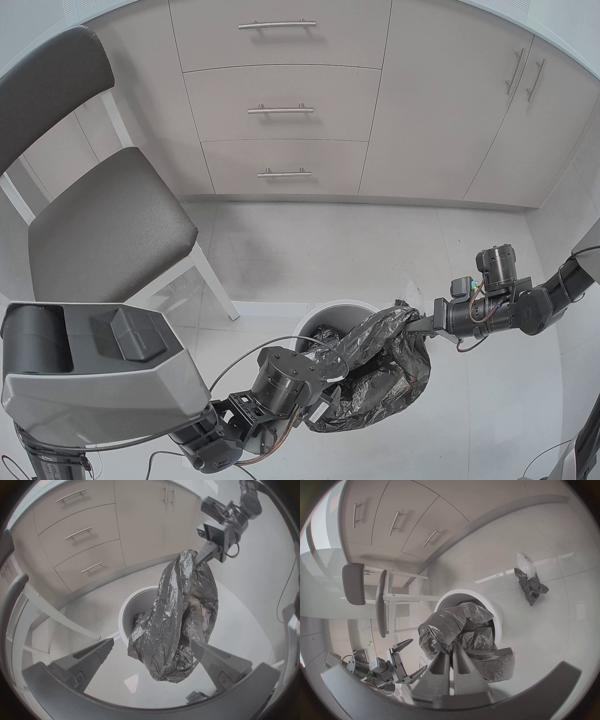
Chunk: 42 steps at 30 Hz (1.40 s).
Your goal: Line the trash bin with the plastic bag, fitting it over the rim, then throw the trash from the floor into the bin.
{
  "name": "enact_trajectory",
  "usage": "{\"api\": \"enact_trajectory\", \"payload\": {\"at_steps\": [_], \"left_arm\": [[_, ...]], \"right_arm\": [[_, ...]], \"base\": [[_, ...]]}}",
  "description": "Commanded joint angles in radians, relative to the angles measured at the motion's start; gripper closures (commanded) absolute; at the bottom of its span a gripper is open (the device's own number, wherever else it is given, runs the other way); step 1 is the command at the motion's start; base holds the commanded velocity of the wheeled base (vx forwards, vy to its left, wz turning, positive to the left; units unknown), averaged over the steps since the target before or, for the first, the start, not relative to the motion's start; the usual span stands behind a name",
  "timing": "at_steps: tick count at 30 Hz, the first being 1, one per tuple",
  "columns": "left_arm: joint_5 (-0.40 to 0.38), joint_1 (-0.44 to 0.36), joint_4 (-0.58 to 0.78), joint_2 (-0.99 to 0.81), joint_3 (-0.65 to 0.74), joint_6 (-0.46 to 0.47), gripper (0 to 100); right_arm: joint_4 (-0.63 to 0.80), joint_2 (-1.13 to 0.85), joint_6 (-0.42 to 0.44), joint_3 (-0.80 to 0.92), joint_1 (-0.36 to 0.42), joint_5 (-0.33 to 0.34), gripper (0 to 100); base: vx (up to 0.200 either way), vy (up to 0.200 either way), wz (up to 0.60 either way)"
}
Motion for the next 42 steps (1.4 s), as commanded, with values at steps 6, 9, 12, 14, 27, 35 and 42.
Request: {"api": "enact_trajectory", "payload": {"at_steps": [6, 9, 12, 14, 27, 35, 42], "left_arm": [[0.005, 0.001, -0.031, 0.061, -0.02, 0.025, 0], [0.005, 0.009, -0.031, 0.073, -0.025, 0.025, 0], [0.005, 0.014, -0.027, 0.081, -0.05, 0.023, 0], [0.005, 0.015, -0.021, 0.082, -0.06, 0.023, 0], [0.031, 0.063, -0.024, 0.127, -0.137, -0.026, 0], [0.051, 0.096, -0.03, 0.156, -0.175, -0.064, 0], [0.093, 0.124, -0.031, 0.157, -0.203, -0.084, 0]], "right_arm": [[0.001, -0.012, 0.008, -0.024, 0.03, -0.009, 100], [0.001, -0.018, 0.011, -0.025, 0.035, -0.01, 100], [-0.001, -0.021, 0.027, -0.025, 0.036, -0.01, 100], [-0.001, -0.021, 0.027, -0.025, 0.036, -0.01, 100], [-0.002, -0.022, 0.028, -0.025, 0.042, -0.009, 100], [-0.004, -0.022, 0.027, -0.032, 0.044, -0.009, 100], [-0.005, -0.022, 0.021, -0.032, 0.044, -0.01, 100]], "base": [[0.0, 0.0, 0.0], [0.0, 0.0, 0.0], [0.0, 0.0, 0.0], [0.0, 0.0, 0.0], [0.0, 0.0, 0.0], [0.0, 0.0, 0.0], [0.0, 0.0, 0.0]]}}
